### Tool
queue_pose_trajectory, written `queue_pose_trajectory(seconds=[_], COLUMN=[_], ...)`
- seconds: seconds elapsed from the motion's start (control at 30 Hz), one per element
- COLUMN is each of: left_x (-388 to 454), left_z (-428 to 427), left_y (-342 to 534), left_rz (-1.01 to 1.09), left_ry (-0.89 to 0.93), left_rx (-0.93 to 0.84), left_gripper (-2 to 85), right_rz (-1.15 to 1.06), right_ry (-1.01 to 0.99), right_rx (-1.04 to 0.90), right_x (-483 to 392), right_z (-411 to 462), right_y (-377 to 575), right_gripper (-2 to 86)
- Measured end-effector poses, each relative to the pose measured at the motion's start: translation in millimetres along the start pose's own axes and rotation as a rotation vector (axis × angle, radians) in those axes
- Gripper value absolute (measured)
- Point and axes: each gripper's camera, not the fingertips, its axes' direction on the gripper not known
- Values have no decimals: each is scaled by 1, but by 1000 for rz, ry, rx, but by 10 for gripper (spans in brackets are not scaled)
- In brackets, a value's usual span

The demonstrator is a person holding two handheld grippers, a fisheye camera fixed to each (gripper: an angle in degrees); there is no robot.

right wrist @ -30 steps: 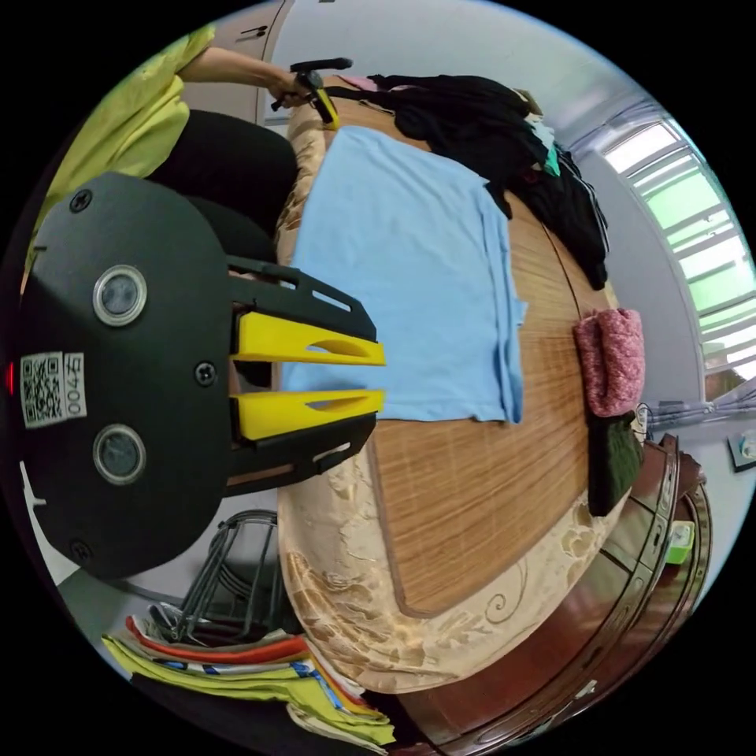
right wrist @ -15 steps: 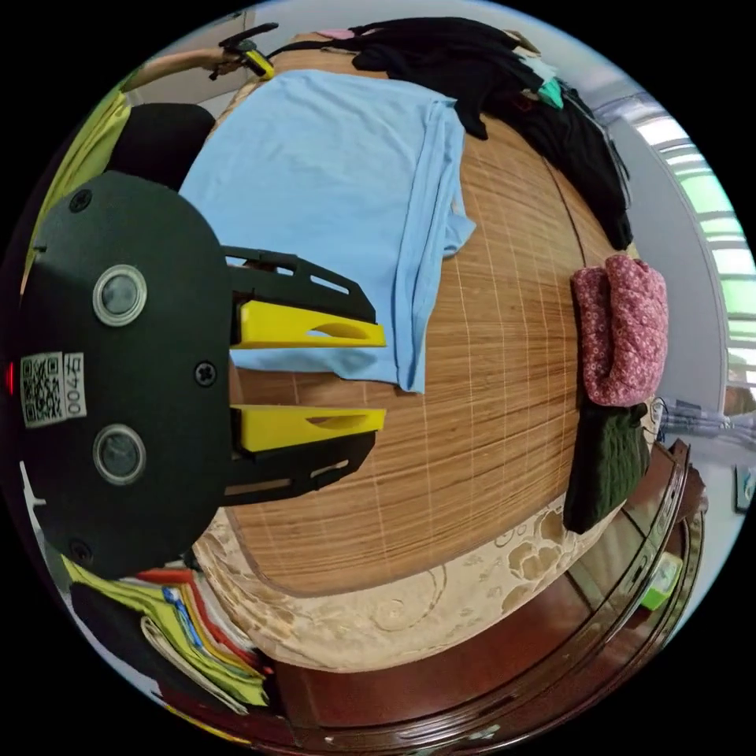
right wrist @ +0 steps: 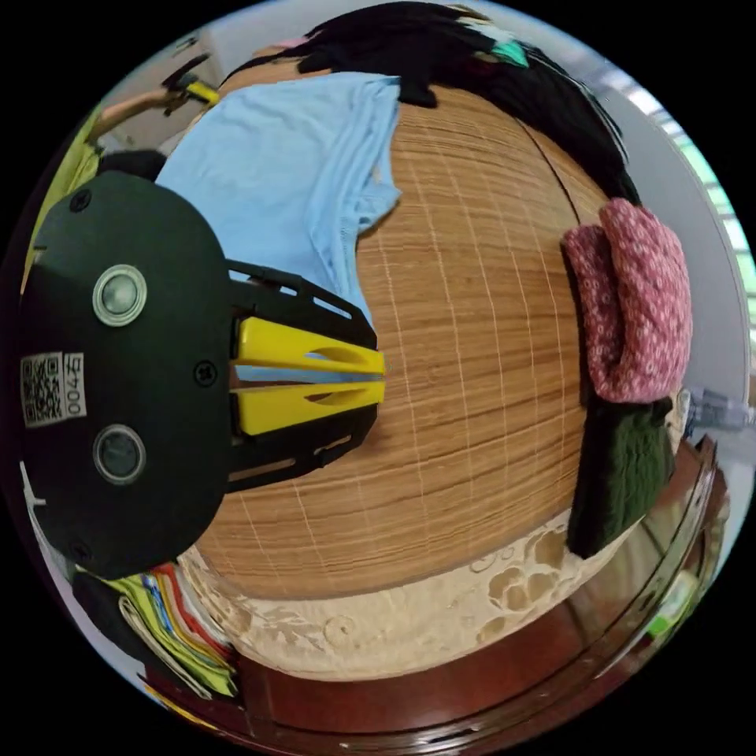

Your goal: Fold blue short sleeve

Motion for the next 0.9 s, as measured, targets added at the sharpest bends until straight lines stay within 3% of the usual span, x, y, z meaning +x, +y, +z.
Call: queue_pose_trajectory(seconds=[0.1,0.2,0.3,0.47,0.63,0.77,0.9], left_x=[1,1,0,-4,31,42,60], left_z=[0,-1,-4,-37,-48,-29,-11], left_y=[-5,-8,-11,-45,-161,-243,-313], left_rz=[2,-5,0,-26,208,261,411], left_ry=[-1,9,35,102,-47,-105,-246], left_rx=[3,22,52,178,176,125,92], left_gripper=[12,18,32,74,71,77,81], right_rz=[173,257,135,-205,-264,-186,-315], right_ry=[-143,-234,-271,-271,-248,-328,-175], right_rx=[-68,81,181,75,81,158,219], right_x=[27,44,25,-54,-92,-91,-101], right_z=[12,-5,-26,-24,-8,-7,-12], right_y=[-11,3,27,74,84,67,41], right_gripper=[82,86,74,75,68,66,70])
